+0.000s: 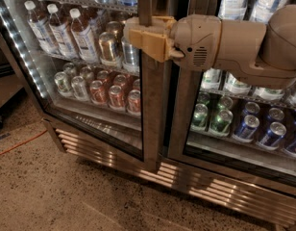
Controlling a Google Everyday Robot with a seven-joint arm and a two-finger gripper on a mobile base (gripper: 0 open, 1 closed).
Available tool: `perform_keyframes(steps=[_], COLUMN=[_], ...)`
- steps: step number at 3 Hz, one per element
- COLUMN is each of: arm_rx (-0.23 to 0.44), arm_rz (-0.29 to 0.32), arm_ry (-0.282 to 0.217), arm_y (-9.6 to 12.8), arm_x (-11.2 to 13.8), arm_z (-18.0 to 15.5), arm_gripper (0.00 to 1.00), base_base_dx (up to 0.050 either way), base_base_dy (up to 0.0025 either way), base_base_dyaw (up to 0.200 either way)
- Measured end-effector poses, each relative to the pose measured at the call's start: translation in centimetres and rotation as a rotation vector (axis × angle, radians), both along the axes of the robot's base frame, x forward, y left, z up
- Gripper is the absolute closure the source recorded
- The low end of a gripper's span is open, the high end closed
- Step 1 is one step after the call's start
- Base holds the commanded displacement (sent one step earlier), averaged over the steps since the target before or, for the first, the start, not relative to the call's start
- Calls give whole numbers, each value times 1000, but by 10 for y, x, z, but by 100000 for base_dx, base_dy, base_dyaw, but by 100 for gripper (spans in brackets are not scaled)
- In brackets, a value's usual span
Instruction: Open left fridge door
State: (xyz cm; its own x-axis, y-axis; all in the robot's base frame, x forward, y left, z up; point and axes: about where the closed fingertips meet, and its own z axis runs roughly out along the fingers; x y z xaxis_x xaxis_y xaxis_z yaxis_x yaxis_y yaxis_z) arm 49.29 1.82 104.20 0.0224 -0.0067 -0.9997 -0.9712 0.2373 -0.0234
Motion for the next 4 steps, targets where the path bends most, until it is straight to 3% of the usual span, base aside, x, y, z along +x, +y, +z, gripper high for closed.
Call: perform_keyframes(steps=[3,4], arm_rx=[0,0], arm_rz=[0,0], arm_ry=[0,0], arm_y=[0,0], arm_x=[0,0], arm_z=[0,0], arm_gripper=[100,100], base_base_dx=[-4951,3846], base_base_dy=[2,241], base_base_dyaw=[-11,12889])
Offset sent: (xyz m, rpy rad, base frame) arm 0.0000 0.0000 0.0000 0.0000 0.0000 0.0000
